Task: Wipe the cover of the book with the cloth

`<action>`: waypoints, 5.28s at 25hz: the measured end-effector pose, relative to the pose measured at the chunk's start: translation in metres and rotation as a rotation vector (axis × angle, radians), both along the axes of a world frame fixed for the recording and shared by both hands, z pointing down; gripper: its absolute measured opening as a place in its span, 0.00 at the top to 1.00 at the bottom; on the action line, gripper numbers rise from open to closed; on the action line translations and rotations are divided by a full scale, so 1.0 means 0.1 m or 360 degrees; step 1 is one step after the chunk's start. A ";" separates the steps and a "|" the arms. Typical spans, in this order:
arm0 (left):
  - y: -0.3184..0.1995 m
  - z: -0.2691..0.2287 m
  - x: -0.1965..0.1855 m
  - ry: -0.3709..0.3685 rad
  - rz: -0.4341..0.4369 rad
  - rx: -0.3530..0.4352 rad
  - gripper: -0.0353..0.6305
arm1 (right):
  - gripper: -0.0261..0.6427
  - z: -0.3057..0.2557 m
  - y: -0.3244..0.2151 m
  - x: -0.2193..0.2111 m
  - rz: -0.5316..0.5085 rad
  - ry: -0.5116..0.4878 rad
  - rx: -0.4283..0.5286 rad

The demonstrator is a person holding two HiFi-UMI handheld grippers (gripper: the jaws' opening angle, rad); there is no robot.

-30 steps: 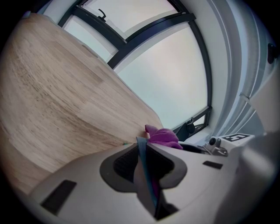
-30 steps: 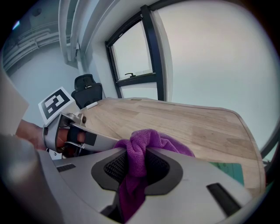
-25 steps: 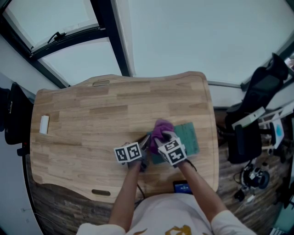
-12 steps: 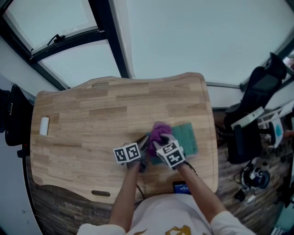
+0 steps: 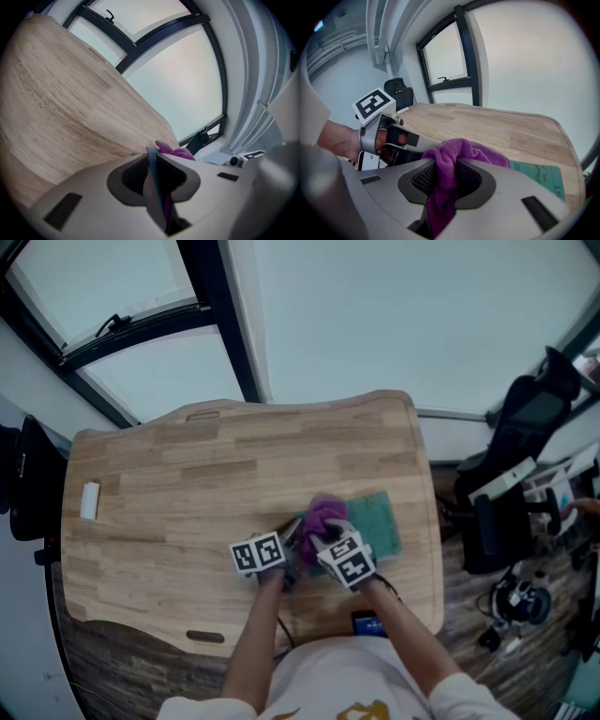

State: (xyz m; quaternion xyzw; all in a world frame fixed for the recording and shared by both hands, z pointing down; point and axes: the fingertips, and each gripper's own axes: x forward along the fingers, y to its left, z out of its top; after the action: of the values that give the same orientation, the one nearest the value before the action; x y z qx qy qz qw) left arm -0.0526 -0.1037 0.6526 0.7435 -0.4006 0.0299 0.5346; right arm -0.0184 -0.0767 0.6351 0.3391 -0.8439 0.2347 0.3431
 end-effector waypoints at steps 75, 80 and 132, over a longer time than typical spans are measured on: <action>-0.01 -0.01 0.00 0.0024 -0.0004 -0.0004 0.86 | 0.85 0.07 0.04 0.93 0.0128 -0.0068 -0.0039; -0.01 0.00 0.00 0.0024 -0.0003 0.0000 0.86 | 0.85 0.08 -0.03 1.06 0.0181 -0.0065 -0.0034; 0.26 -1.01 -0.17 -0.0633 -0.0083 0.0695 0.86 | 0.85 -0.99 0.06 0.71 0.0519 -0.0005 0.0674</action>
State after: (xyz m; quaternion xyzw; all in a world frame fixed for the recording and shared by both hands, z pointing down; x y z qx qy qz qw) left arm -0.0699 -0.0779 0.5519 0.8099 -0.5136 0.0744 0.2735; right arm 0.0529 -0.0705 0.5365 0.5346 -0.8089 0.1055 0.2209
